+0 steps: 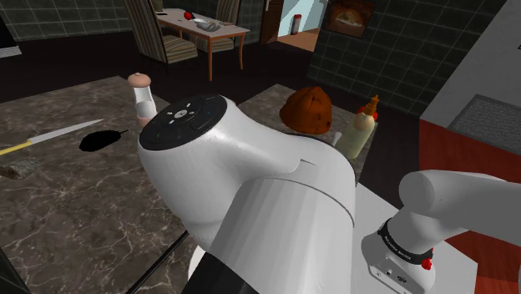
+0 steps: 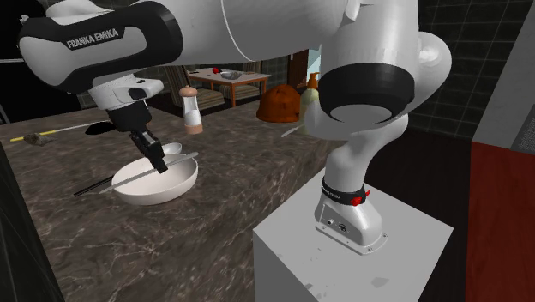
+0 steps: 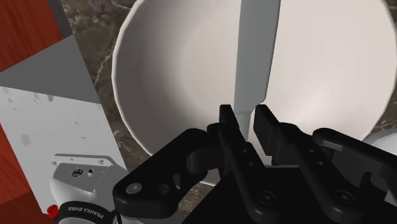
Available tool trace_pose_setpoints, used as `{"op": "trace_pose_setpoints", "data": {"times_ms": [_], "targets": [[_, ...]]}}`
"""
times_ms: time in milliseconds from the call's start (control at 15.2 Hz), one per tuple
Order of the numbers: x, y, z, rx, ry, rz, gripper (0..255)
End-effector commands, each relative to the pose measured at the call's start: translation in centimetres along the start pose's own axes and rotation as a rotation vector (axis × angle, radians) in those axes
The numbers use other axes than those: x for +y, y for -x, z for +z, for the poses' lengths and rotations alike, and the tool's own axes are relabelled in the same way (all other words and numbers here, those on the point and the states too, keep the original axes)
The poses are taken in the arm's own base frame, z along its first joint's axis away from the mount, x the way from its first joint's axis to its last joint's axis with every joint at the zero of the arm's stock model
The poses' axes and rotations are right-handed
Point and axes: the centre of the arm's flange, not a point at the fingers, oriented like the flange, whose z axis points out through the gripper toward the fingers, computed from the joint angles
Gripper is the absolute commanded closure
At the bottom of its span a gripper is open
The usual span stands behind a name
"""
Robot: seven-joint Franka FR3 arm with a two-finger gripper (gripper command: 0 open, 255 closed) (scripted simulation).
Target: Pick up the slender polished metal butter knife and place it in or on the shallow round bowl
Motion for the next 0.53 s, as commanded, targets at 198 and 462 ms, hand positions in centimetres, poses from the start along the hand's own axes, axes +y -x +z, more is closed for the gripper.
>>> {"op": "trace_pose_setpoints", "data": {"times_ms": [198, 462], "targets": [[-0.02, 0.01, 0.04, 0.000, 0.000, 0.000, 255], [-0.02, 0.01, 0.04, 0.000, 0.000, 0.000, 0]]}}
